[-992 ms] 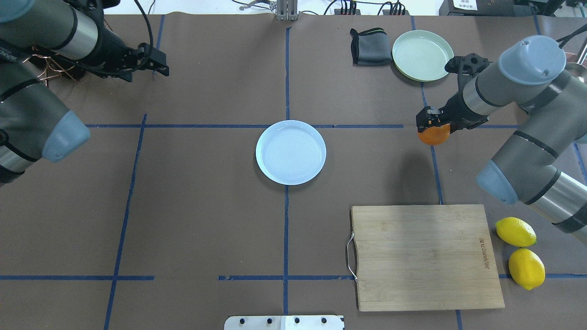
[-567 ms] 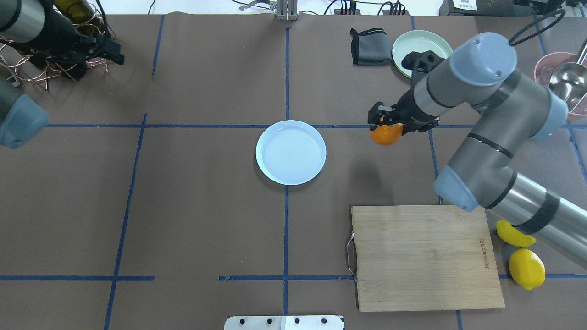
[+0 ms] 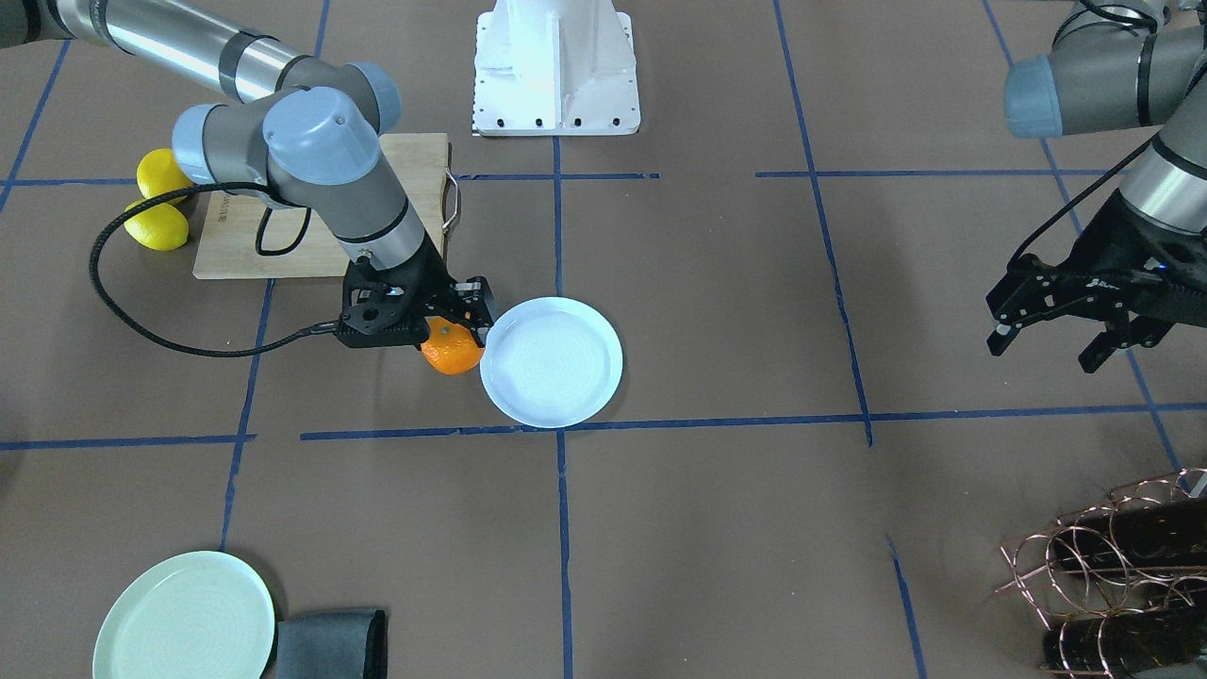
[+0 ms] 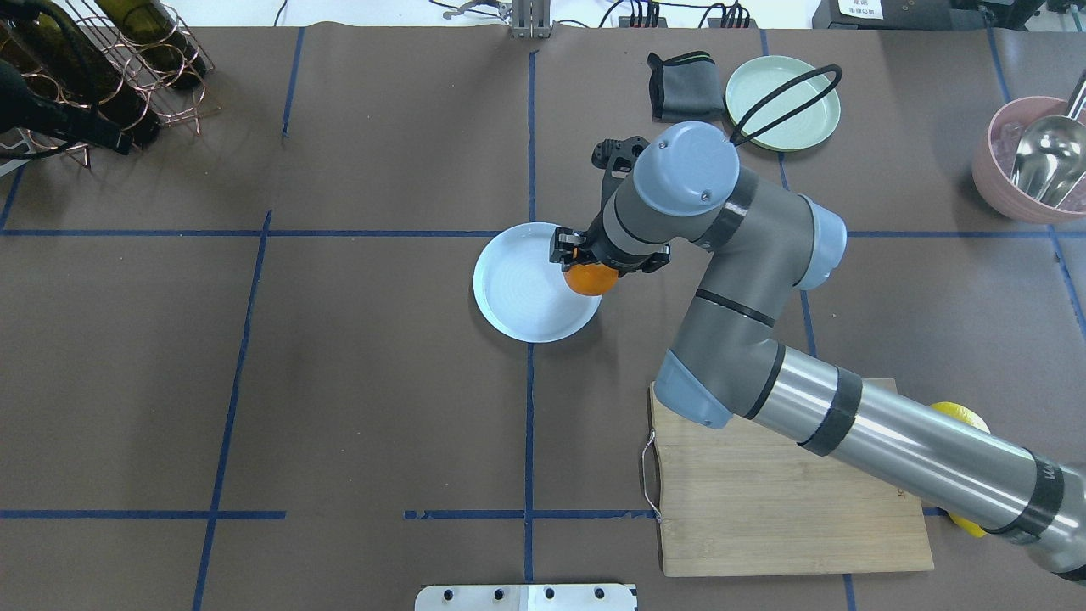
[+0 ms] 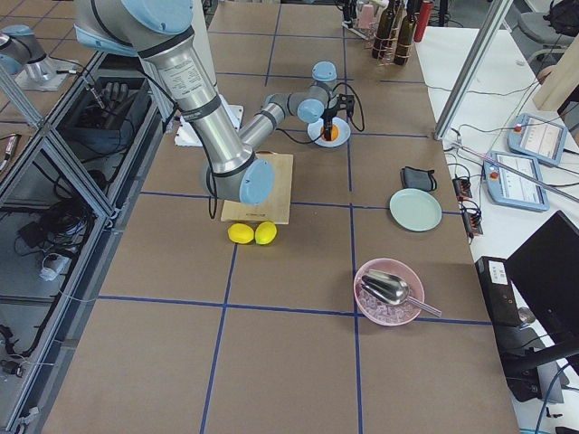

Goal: Pick orange to plate
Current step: 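Lift the orange and carry it over the light blue plate with the right gripper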

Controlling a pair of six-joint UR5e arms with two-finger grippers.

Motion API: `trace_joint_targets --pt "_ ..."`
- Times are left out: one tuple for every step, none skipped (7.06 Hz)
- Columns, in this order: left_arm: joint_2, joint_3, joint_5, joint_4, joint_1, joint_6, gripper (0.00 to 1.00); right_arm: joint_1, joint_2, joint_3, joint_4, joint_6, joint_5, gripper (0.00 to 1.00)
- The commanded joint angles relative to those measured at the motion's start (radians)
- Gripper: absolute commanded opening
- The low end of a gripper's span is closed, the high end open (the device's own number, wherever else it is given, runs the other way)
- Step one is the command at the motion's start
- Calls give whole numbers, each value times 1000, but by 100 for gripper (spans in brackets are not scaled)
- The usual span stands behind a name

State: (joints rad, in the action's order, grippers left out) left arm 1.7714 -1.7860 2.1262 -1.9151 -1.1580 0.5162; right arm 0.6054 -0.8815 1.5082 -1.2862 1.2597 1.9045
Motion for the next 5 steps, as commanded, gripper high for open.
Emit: trace_joint_targets --pt "-12 5 -2 -1 0 -13 100 -16 77 -89 -1 20 -10 0" --pt "-12 10 -3 -1 0 -15 100 -19 111 -123 -1 20 -10 0" --pt "-12 10 -3 -1 0 -13 100 -24 142 -167 2 15 -10 5" --pt "-12 10 -3 -1 0 -13 100 -24 148 -177 5 15 -12 73" --pt "-12 10 -3 -1 0 -15 100 -24 151 -178 5 15 -12 100"
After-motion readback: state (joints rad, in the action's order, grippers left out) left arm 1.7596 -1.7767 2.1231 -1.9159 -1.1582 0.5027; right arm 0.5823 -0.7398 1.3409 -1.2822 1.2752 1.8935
